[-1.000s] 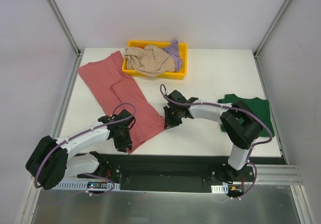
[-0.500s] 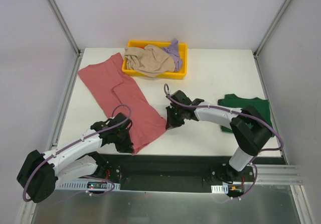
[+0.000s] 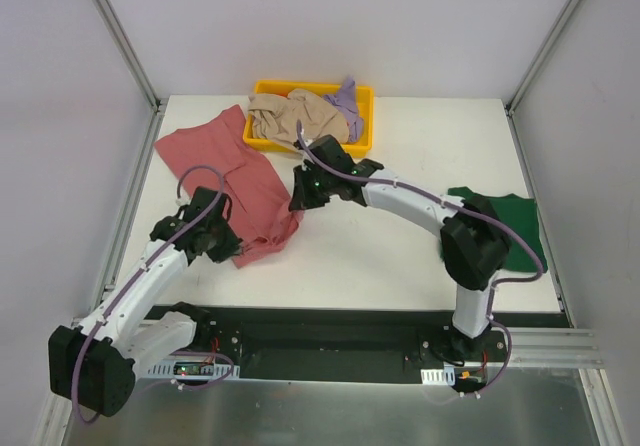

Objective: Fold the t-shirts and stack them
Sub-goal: Grab the bottom of the folded rectangular tshirt with both arms, then fold the folded rectangular tshirt in 1/3 of the way

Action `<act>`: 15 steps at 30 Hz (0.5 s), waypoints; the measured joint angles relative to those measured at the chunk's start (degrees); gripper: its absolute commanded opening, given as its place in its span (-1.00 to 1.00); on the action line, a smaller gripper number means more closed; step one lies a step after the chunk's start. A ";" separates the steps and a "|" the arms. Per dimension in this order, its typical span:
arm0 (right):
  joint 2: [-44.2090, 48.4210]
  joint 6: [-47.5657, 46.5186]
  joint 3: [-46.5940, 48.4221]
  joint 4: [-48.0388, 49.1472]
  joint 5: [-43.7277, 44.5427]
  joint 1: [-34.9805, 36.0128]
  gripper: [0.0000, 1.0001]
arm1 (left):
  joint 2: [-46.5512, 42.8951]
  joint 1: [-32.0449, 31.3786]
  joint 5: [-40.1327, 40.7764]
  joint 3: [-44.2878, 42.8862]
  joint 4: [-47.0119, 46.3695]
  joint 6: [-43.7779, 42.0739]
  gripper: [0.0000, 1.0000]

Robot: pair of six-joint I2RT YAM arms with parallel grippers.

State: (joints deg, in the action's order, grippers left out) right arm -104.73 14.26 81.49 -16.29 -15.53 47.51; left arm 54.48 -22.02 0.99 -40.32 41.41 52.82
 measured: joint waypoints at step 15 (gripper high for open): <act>-22.40 -5.57 28.89 4.28 0.90 -1.88 -0.99 | 8.72 17.40 8.74 -8.00 -8.22 -7.34 -1.00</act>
State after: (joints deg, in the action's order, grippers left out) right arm -127.13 8.69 110.39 -12.01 -14.63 45.63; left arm 63.20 -4.62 9.74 -48.31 33.19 45.47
